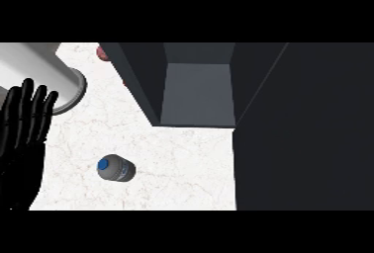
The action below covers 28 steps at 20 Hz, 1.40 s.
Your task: Pick up the bottled water, place it into the cabinet and close the cabinet
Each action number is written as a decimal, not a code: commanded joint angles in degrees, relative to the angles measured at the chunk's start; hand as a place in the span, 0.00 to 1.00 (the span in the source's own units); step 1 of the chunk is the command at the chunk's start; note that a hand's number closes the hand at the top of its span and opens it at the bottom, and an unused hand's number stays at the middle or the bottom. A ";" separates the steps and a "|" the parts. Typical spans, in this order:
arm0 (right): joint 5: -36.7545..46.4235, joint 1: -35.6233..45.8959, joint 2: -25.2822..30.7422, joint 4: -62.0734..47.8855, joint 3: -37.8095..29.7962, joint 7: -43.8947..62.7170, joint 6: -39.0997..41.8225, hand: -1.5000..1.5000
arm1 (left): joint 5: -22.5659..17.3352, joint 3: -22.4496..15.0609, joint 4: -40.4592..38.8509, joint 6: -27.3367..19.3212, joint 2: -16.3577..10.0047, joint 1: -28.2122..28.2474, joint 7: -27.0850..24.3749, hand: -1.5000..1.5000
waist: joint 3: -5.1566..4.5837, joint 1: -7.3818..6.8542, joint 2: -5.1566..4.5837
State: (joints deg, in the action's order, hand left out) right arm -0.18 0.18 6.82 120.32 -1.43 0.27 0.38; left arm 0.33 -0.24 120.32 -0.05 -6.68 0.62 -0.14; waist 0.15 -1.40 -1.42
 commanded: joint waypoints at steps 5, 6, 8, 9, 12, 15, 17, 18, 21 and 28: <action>2.17 -6.60 -1.52 7.00 3.53 1.47 -0.32 0.00 | 18.74 -3.12 9.66 -14.26 6.16 10.62 4.65 0.00 | -0.08 0.85 2.04; 2.53 -7.88 -1.52 5.86 3.45 -0.28 -0.02 0.00 | 22.93 -3.67 11.57 -16.67 6.53 11.01 6.02 0.00 | 0.02 0.77 2.04; -4.76 -8.61 -2.79 4.37 8.53 2.45 4.93 0.00 | 6.38 -8.96 9.40 -26.54 6.59 11.53 8.83 0.00 | -0.16 0.57 1.90; -4.86 -9.16 -2.59 7.18 9.82 4.90 5.05 0.00 | 9.32 -12.99 11.92 -29.91 6.61 12.50 10.00 0.00 | -0.11 0.91 2.11; -4.15 -14.28 -3.09 12.59 13.70 5.46 5.41 0.00 | 16.39 -21.64 15.16 -37.79 6.65 15.08 12.34 0.00 | -0.04 1.72 1.99; -2.69 -12.61 -2.26 18.45 14.61 13.00 3.24 0.00 | 25.95 -32.07 18.33 -43.25 6.67 16.71 16.93 0.00 | -0.04 1.33 1.89; -3.40 -16.14 -1.60 21.46 16.01 13.89 4.43 0.00 | 30.97 -35.84 17.73 -46.32 6.67 15.31 19.36 0.00 | -0.02 1.72 1.77; -3.08 -15.05 -2.10 22.26 16.76 15.25 3.60 0.00 | 34.29 -38.59 16.22 -49.01 6.68 13.23 20.12 0.00 | 0.01 1.73 1.76; -5.37 -16.92 -0.61 24.26 14.56 15.09 5.04 0.00 | 39.52 -40.96 19.76 -49.51 6.68 13.90 26.71 0.00 | 0.05 1.52 1.71; -1.52 -14.38 -1.32 29.10 19.08 22.37 1.57 0.00 | 49.63 -49.87 13.46 -57.89 6.69 12.40 30.95 0.00 | 0.03 1.65 1.68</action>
State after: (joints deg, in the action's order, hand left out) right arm -1.76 -12.15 4.08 142.28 16.98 18.72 1.66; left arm 39.47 -45.54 132.21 -52.95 -0.07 14.68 25.82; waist 0.13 -0.14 0.30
